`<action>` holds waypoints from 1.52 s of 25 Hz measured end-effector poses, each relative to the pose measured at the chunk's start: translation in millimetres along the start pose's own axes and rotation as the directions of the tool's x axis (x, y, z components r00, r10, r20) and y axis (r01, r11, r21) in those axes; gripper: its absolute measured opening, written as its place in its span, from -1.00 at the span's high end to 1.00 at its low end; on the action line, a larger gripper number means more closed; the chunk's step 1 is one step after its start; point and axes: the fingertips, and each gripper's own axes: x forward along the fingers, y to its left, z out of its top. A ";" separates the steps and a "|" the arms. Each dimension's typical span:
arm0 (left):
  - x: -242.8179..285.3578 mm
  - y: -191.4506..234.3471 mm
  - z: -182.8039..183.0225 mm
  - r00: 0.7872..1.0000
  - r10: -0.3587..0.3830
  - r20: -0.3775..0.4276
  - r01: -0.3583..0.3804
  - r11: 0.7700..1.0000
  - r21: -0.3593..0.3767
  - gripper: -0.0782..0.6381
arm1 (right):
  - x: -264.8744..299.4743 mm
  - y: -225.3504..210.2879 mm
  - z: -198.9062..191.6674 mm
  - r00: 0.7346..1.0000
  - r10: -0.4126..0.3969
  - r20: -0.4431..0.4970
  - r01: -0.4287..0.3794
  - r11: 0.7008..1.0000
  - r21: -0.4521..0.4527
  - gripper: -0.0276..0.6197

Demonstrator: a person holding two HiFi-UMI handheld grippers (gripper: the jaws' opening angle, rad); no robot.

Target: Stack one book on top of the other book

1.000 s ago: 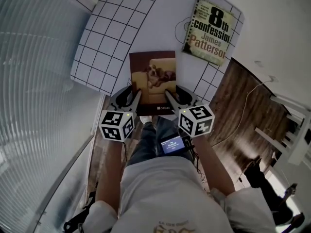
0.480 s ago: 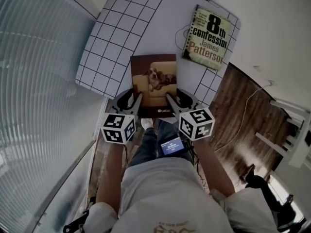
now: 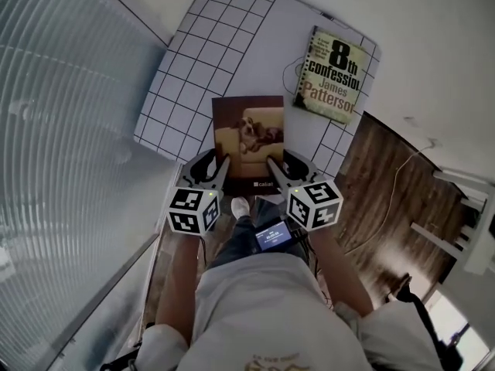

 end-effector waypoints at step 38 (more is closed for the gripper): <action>61.1 -76.8 68.0 0.992 -0.122 -0.010 0.122 0.980 0.156 0.39 | -56.4 -75.3 43.4 0.986 -0.112 0.125 0.096 0.987 0.126 0.45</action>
